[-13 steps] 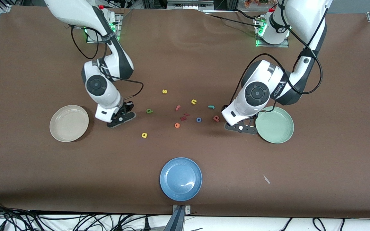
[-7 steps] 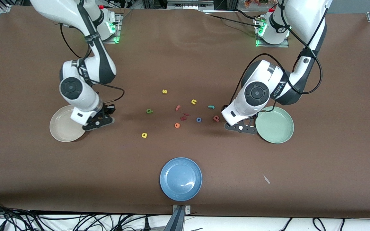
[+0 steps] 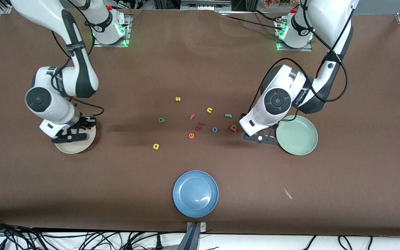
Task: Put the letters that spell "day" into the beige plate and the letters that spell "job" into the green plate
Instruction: 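Carry the cyan letter onto the beige plate and open the right gripper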
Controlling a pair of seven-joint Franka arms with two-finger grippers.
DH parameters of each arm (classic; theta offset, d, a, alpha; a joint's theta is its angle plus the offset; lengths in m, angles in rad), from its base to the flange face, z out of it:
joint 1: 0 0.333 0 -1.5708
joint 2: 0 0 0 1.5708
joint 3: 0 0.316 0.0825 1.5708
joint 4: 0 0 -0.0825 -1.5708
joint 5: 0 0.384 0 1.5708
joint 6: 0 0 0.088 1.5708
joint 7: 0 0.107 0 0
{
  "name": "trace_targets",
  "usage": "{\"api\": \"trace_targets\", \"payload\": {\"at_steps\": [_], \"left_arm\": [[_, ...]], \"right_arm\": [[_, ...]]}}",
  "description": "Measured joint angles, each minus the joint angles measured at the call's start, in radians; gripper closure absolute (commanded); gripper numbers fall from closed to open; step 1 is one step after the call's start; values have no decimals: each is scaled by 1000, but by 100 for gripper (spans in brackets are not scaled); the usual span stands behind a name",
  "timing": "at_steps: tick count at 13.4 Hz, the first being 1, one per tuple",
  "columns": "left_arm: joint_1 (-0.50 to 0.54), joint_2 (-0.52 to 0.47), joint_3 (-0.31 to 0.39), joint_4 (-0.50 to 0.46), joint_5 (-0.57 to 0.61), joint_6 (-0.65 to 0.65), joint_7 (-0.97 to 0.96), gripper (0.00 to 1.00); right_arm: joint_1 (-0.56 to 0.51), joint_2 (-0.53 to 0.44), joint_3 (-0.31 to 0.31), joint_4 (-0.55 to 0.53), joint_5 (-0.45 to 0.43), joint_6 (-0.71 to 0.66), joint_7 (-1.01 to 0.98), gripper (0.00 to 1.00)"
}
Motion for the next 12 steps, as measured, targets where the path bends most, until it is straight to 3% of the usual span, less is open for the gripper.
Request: {"api": "trace_targets", "payload": {"at_steps": [2,3,4,5,12], "left_arm": [[0,0,0,0,0,0,-2,6],[0,0,0,-1,0,0,-2,6],[0,0,0,-3,0,0,-3,6],[0,0,0,-4,0,0,-3,6],[0,0,0,-9,0,2,-6,5]], "right_arm": [[-55,7,-1,-2,0,0,-22,94],[-77,14,-1,-2,0,1,-31,72],[-93,24,-1,-3,0,6,-37,20],[-101,35,-1,-3,0,18,-40,0],[-81,49,32,22,44,14,-40,0]]}}
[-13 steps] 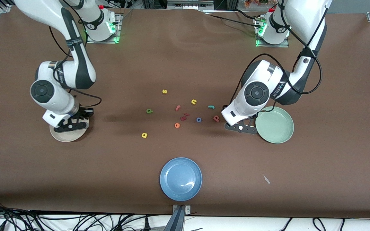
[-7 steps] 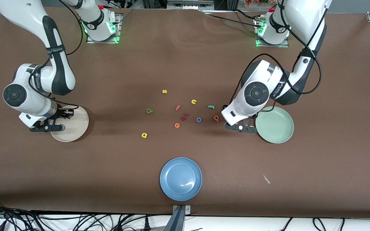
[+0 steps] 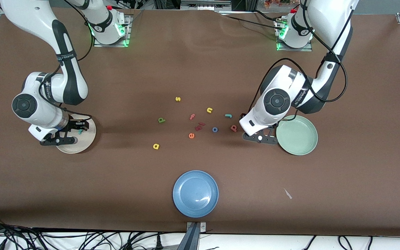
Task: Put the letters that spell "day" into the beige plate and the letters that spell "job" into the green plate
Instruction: 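Carry the cyan letter onto the beige plate and open the right gripper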
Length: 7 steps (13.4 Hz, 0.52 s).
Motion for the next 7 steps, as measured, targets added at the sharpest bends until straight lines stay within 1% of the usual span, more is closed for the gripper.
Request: {"api": "trace_targets", "payload": {"at_steps": [3,7], "left_arm": [[0,0,0,-3,0,0,-1,4],[0,0,0,-6,0,2,-1,4]], "right_arm": [[6,-3,46,6,53,-24,42,0],[29,-24,143,15,59,-53,224,0]]}}
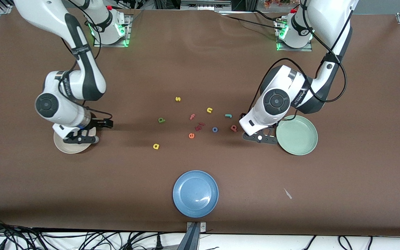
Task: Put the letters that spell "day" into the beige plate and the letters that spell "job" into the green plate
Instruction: 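Carry the cyan letter onto the beige plate and open the right gripper, then reach the right gripper to the green letter while the left gripper nears pink letter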
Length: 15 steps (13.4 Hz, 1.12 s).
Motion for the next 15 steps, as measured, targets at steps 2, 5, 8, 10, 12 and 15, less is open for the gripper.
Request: {"api": "trace_targets", "payload": {"at_steps": [2,5,8,10,12,15], "left_arm": [[0,0,0,0,0,1,0,4],[0,0,0,0,0,2,0,4],[0,0,0,0,0,3,0,4],[0,0,0,0,0,3,0,4],[0,0,0,0,0,3,0,4],[0,0,0,0,0,3,-1,4]], "right_arm": [[4,-11,69,5,0,-3,117,0],[34,-14,134,18,0,-3,243,0],[113,-7,141,19,-1,16,324,0],[167,10,142,23,-1,39,399,0],[192,31,142,31,-1,61,437,0],[210,72,142,33,-1,126,441,0]]}}
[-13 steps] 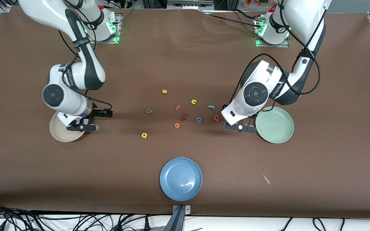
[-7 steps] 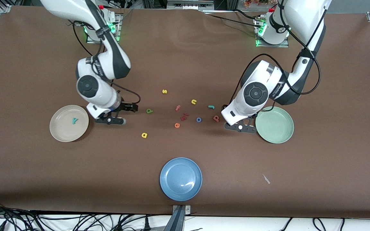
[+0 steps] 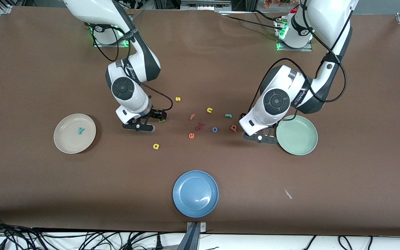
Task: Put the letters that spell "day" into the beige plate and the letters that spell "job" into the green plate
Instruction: 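Reach the right gripper to the green letter while the left gripper nears pink letter, then grasp the green letter with the right gripper while the left gripper grasps pink letter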
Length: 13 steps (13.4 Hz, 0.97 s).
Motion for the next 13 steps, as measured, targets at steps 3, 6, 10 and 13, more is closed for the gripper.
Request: {"api": "trace_targets", "payload": {"at_steps": [3,6,10,13], "left_arm": [[0,0,0,0,0,1,0,5],[0,0,0,0,0,2,-1,6],[-2,0,-10,-37,-22,88,-23,8],[-20,-1,-26,-88,-22,152,-74,11]], "right_arm": [[36,57,1,0,0,80,10,0],[56,89,1,1,0,123,23,1],[56,102,0,1,0,151,23,9],[55,105,-1,-12,0,189,26,17]]}}
